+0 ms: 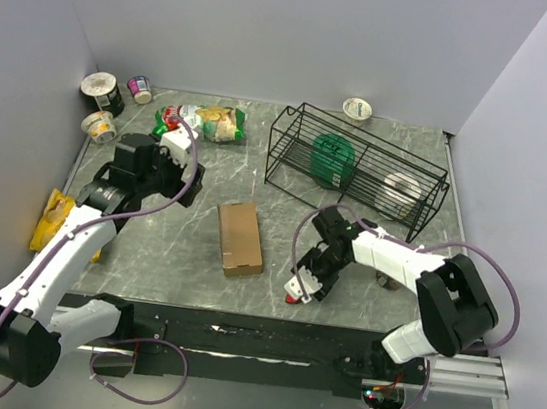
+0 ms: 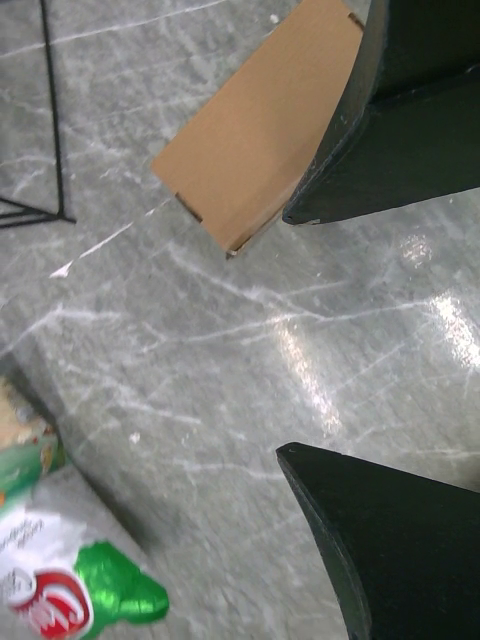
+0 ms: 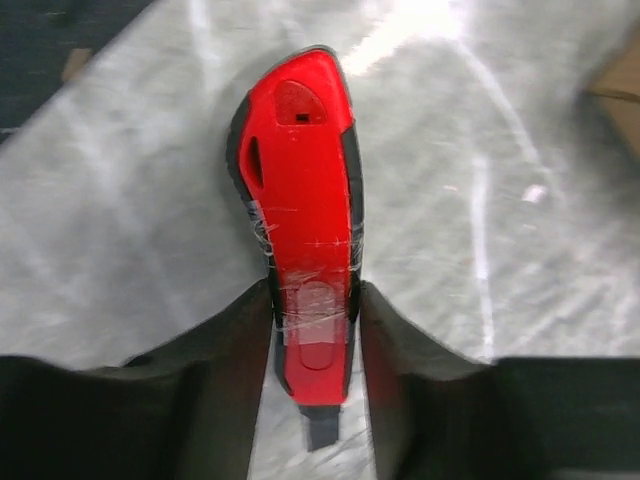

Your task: Unpack the express box

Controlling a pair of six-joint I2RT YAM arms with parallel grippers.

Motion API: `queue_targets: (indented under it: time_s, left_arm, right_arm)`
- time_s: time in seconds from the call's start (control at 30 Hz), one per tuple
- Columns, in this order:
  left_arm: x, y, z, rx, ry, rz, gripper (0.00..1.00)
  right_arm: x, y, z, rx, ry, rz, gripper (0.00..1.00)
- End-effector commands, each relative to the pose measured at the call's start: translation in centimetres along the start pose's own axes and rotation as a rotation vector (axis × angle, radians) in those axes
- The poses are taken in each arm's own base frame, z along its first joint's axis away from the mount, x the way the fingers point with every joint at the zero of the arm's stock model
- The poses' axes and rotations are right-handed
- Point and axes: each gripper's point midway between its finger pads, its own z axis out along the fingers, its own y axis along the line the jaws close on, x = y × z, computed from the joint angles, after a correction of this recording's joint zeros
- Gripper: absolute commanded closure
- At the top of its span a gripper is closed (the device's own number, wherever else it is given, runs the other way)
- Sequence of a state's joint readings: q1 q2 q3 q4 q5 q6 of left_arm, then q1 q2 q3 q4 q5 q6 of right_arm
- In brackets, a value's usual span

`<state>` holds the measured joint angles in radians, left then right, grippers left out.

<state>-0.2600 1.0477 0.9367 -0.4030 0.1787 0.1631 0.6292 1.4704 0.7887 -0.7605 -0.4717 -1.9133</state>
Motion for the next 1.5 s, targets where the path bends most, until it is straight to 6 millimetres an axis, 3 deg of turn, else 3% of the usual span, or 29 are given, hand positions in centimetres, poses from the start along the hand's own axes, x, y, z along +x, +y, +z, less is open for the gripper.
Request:
queue_targets:
  time_s: [0.0, 0.03, 0.17, 0.2, 0.27, 0.3, 0.37, 0.47, 0.5, 0.57, 0.6, 0.63, 0.7, 0.73, 0.8, 0.87, 0.9, 0.97, 1.0, 1.1, 1.13, 1.27, 1.47]
  left_arm:
    - [-1.9, 1.2, -1.3, -0.048, -0.088, -0.014, 0.04]
    - [-2.0, 1.3, -1.3, -0.048, -0.093, -0.016, 0.04]
    - [-2.2, 0.9, -1.2, -0.023, -0.119, -0.025, 0.04]
    - [-2.6, 0.9, -1.0, -0.019, -0.136, -0.024, 0.04]
    - [-2.9, 0.6, -0.6, -0.002, -0.145, -0.027, 0.03]
    - [-3.0, 0.4, -0.5, 0.012, -0.15, -0.023, 0.04]
    - [-2.9, -1.7, -0.2, 0.141, -0.153, -0.004, 0.03]
    - [-1.7, -5.0, 0.5, 0.308, -0.119, 0.0, 0.01]
    - [-1.4, -5.4, 0.8, 0.321, -0.104, 0.0, 0.02]
    - [-0.9, -6.3, 1.5, 0.339, -0.066, 0.002, 0.02]
    - [-1.0, -6.0, 1.6, 0.318, -0.059, 0.004, 0.02]
    - [-1.1, -5.9, 1.7, 0.307, -0.054, 0.007, 0.02]
    - [-1.8, -5.1, 1.7, 0.258, -0.062, 0.0, 0.01]
    - [-2.1, -4.8, 1.5, 0.24, -0.072, 0.0, 0.01]
    - [-2.2, -4.1, 1.4, 0.192, -0.082, -0.002, 0.01]
    - [-2.2, -3.7, 1.1, 0.168, -0.094, 0.001, 0.01]
    - [-2.1, -3.6, 1.0, 0.162, -0.095, 0.007, 0.03]
    - [-1.7, -3.5, 0.8, 0.153, -0.09, 0.016, 0.04]
    - [-1.3, -3.5, 0.7, 0.152, -0.078, 0.017, 0.04]
    - [-0.7, -3.4, 0.5, 0.143, -0.067, 0.026, 0.04]
    - [-0.6, -3.3, 0.3, 0.135, -0.067, 0.024, 0.04]
    - [0.0, -3.2, 0.7, 0.126, -0.049, 0.001, 0.04]
    - [-0.7, -3.4, 1.4, 0.143, -0.043, -0.028, 0.04]
  right_arm:
    - [-1.3, -7.6, -1.6, 0.251, -0.083, -0.673, 0.24]
    - [-0.3, -8.1, -2.7, 0.302, -0.072, -0.659, 0.0]
    - [0.8, -7.7, -6.1, 0.338, -0.014, -0.546, 0.0]
    - [0.8, -7.6, -7.0, 0.35, -0.016, -0.434, 0.0]
    - [-0.1, -7.6, -9.1, 0.4, -0.011, -0.315, 0.0]
    - [-0.4, -7.3, -9.8, 0.419, -0.031, -0.174, 0.0]
    - [-2.0, -6.5, -10.7, 0.417, -0.043, -0.062, 0.0]
    - [-2.7, -6.2, -11.3, 0.467, -0.07, 0.252, 0.05]
    - [-3.4, -6.4, -11.6, 0.477, -0.115, 0.435, 0.07]
    - [-3.9, -7.0, -11.8, 0.461, -0.155, 0.642, 0.14]
    - [-4.5, -8.3, -13.1, 0.494, -0.176, 0.861, 0.15]
    - [-4.0, -8.8, -12.2, 0.461, -0.166, 0.997, 0.16]
    - [-3.0, -9.4, -12.4, 0.48, -0.085, 1.292, 0.16]
    - [-2.4, -9.0, -10.6, 0.431, -0.015, 1.38, 0.19]
    - [-1.5, -7.5, -8.9, 0.394, 0.088, 1.567, 0.2]
    - [-1.5, -6.3, -7.4, 0.367, 0.103, 1.575, 0.22]
    - [-1.6, -4.5, -6.1, 0.327, 0.125, 1.53, 0.22]
    - [-2.3, -3.4, -5.7, 0.322, 0.115, 1.443, 0.22]
    - [-2.0, -1.7, -4.8, 0.287, 0.146, 1.413, 0.22]
    - [-1.1, -0.5, -4.3, 0.309, 0.167, 1.307, 0.2]
    - [-0.9, -1.1, -4.5, 0.351, 0.15, 1.257, 0.2]
    - [-0.4, -0.3, -3.5, 0.349, 0.144, 1.096, 0.18]
    - [1.0, 0.5, -1.9, 0.345, 0.176, 0.933, 0.19]
